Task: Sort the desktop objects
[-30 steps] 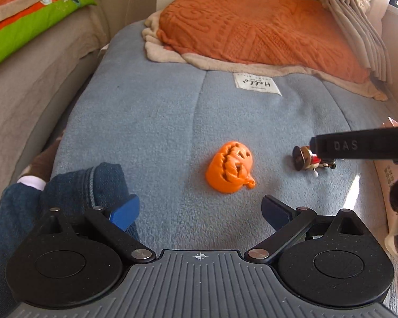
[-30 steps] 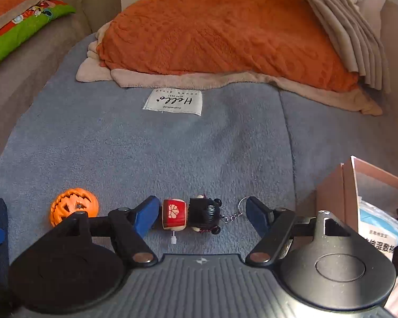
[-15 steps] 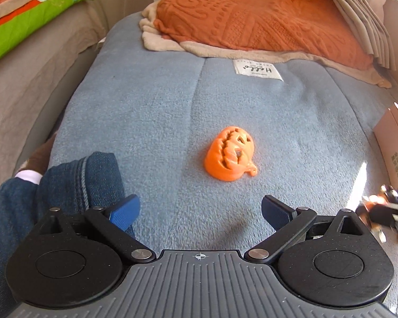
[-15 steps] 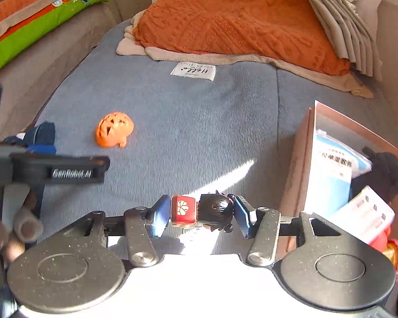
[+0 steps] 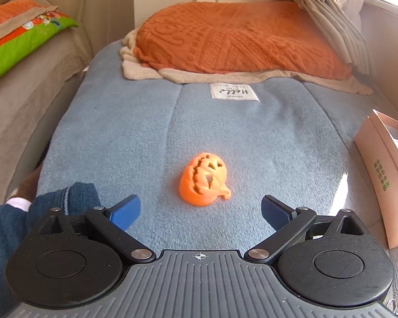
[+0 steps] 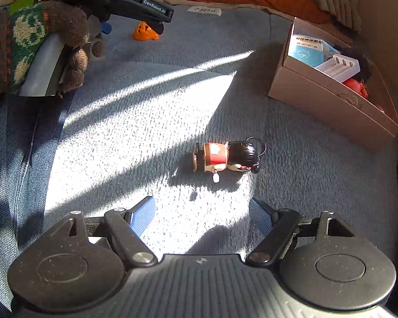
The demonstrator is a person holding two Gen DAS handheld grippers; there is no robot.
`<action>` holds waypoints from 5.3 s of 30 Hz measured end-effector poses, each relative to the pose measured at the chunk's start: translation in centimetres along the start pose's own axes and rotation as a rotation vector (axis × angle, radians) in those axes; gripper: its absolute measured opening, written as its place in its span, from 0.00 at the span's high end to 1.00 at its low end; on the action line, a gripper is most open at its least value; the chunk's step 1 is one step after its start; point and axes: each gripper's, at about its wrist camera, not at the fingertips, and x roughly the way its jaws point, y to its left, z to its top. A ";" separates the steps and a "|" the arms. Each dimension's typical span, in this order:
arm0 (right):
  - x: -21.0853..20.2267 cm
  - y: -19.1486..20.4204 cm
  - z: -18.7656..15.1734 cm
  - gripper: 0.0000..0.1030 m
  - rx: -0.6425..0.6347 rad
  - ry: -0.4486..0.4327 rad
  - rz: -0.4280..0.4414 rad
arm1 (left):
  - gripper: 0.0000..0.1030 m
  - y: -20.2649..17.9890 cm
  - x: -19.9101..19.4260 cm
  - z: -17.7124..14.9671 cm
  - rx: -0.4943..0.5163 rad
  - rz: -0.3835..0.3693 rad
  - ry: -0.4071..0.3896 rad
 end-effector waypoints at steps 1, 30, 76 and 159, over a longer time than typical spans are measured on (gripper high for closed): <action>-0.1 0.4 0.1 0.22 -0.019 -0.018 -0.005 | 0.02 -0.3 0.4 0.4 0.036 0.023 -0.005; 2.7 -2.3 -0.1 0.01 0.133 0.040 -0.116 | 0.25 -6.7 -4.8 -6.9 0.271 -0.407 0.110; 3.1 -1.4 -0.4 0.00 0.146 0.007 -0.153 | 0.07 -7.4 -5.5 -7.2 0.246 -0.691 0.166; 2.4 -1.3 1.9 0.37 0.097 -0.079 -0.098 | 0.11 -7.4 -2.1 -7.3 0.380 -0.310 0.106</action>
